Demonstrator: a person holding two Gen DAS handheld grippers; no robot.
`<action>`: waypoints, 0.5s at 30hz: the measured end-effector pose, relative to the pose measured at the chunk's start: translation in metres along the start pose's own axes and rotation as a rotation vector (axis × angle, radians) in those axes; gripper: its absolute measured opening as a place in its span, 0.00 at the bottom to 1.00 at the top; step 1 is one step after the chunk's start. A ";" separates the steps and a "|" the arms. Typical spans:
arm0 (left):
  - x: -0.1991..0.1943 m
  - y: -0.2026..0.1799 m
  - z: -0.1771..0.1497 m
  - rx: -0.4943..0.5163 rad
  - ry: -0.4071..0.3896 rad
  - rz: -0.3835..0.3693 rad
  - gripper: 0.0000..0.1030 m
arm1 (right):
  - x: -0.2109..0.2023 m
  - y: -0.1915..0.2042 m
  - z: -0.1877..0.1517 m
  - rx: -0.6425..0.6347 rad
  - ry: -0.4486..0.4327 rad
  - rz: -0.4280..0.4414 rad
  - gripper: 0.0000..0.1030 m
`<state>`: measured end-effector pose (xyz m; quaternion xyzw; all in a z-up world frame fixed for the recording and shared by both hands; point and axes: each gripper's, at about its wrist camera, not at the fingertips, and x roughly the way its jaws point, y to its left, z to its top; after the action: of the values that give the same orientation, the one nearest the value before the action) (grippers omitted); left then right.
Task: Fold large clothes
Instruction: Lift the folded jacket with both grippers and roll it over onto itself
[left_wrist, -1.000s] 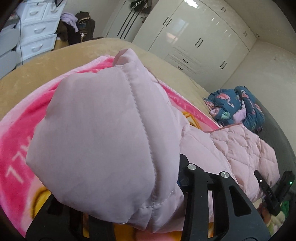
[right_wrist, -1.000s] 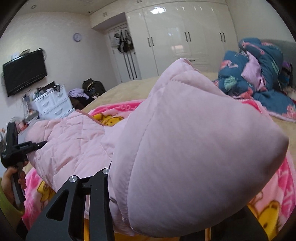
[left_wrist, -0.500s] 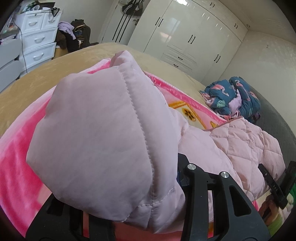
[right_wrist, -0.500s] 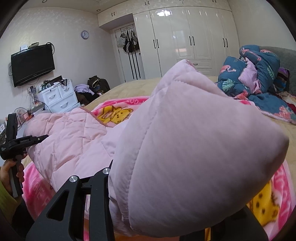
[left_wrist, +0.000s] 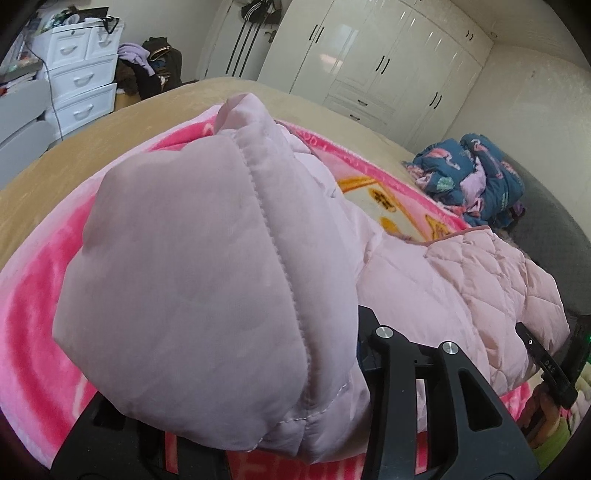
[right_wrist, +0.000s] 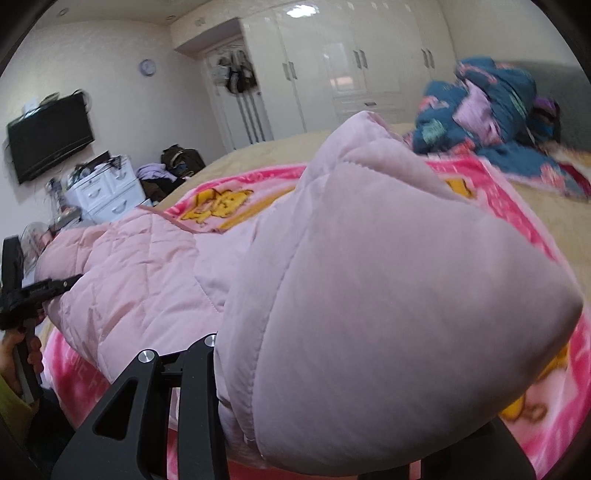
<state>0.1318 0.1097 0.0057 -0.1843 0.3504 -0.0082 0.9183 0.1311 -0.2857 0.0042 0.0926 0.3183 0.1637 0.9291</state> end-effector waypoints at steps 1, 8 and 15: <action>0.001 0.001 -0.001 -0.002 0.003 0.005 0.32 | 0.003 -0.004 -0.003 0.021 0.010 -0.002 0.34; 0.016 0.004 -0.005 -0.011 0.039 0.049 0.35 | 0.027 -0.026 -0.016 0.169 0.086 -0.015 0.37; 0.021 0.007 -0.007 -0.014 0.047 0.063 0.38 | 0.040 -0.033 -0.025 0.246 0.116 -0.007 0.44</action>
<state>0.1425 0.1106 -0.0153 -0.1794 0.3773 0.0187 0.9084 0.1534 -0.2997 -0.0470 0.1950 0.3893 0.1252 0.8915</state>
